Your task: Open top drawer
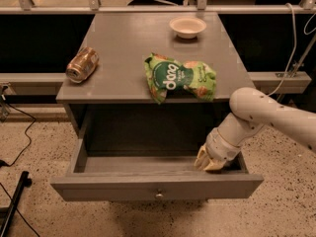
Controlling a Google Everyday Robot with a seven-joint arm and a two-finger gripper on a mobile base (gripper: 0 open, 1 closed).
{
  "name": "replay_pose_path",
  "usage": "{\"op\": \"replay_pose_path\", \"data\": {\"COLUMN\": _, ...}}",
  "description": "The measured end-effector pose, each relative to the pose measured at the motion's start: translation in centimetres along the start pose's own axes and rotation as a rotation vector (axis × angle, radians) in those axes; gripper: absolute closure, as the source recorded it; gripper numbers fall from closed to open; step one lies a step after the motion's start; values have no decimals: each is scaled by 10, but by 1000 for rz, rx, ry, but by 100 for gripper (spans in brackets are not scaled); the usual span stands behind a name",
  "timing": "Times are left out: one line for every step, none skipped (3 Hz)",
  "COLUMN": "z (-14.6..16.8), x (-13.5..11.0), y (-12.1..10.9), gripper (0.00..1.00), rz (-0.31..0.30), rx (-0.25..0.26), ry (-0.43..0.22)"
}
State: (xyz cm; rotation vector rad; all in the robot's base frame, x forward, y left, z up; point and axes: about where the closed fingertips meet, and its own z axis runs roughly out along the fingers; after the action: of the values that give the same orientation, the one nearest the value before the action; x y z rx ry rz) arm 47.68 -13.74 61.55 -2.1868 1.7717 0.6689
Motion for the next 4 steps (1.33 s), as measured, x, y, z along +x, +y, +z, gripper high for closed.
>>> {"op": "replay_pose_path", "data": {"z": -10, "x": -16, "y": 34, "gripper": 100, "rz": -56, "rx": -113, "ry": 22}}
{"op": "replay_pose_path", "data": {"z": -24, "x": -33, "y": 65, "gripper": 100, "rz": -125, "rx": -208, "ry": 46}}
{"op": "replay_pose_path", "data": {"z": -31, "x": -41, "y": 77, "gripper": 100, "rz": -153, "rx": -243, "ry": 52}}
{"op": "replay_pose_path", "data": {"z": -59, "x": -43, "y": 82, "gripper": 100, "rz": -128, "rx": -114, "ry": 51}}
